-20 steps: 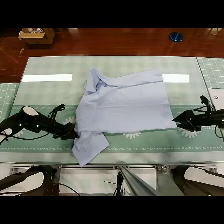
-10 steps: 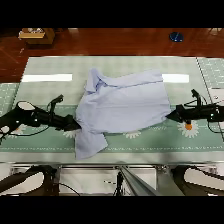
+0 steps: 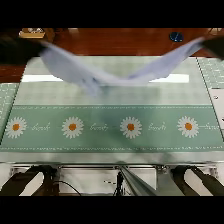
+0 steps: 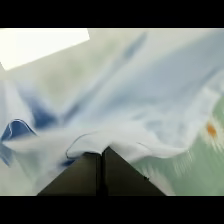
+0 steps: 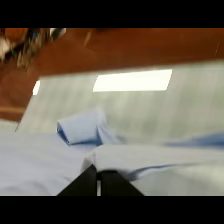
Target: Fold the shirts.
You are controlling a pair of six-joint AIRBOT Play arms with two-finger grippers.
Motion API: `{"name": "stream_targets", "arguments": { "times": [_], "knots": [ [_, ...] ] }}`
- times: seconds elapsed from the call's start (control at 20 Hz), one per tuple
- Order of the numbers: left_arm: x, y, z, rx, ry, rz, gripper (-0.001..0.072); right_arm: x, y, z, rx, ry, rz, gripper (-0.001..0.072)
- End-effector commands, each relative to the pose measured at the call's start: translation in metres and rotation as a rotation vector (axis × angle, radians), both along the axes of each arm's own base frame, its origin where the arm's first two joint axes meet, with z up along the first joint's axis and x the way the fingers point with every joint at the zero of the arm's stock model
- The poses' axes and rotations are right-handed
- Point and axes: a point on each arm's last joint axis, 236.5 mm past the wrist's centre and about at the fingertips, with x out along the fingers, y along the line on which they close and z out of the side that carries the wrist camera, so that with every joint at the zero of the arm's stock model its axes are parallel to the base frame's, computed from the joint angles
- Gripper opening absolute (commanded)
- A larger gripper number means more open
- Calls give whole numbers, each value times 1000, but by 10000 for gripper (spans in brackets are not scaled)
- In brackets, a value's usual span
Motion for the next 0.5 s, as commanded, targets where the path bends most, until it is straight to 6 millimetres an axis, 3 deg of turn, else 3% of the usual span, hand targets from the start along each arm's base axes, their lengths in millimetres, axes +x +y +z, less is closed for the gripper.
{"name": "stream_targets", "arguments": {
  "times": [0.0, 0.1, 0.25, 0.35, 0.45],
  "knots": [
    [-71, 15, 184, 3, -544, 132, 19, -56, -3, 165, -12, -453, -198, 19],
    [-116, 20, 234, 28, -712, 174, 18, -92, -7, 212, -25, -567, -288, 19],
    [-174, 15, 269, 18, -843, 175, 18, -133, -6, 240, -75, -613, -359, 19],
    [-191, 23, 269, -2, -813, 221, 18, -151, -5, 239, -124, -591, -392, 19],
    [-193, 34, 244, 20, -681, 283, 18, -164, -7, 226, -172, -519, -420, 19]
  ]
}}
